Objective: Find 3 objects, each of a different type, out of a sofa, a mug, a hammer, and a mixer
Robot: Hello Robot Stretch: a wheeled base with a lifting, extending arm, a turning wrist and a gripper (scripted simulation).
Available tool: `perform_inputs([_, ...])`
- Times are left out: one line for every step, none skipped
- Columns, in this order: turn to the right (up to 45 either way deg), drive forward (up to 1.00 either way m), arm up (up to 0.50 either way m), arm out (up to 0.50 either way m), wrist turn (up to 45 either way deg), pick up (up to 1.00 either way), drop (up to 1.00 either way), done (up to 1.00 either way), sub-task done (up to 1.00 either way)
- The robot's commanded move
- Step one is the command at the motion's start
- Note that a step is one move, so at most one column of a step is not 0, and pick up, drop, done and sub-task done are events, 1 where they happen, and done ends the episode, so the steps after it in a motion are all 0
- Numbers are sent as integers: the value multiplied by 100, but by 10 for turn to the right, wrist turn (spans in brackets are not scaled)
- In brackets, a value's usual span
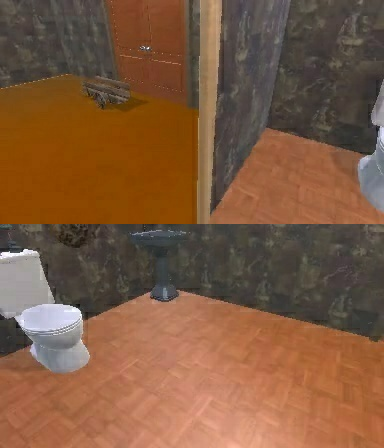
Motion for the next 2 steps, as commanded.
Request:
perform_inputs([0,15,0,0,0,0,0,0,0])
perform_inputs([-360,0,0,0,0,0,0,0,0])
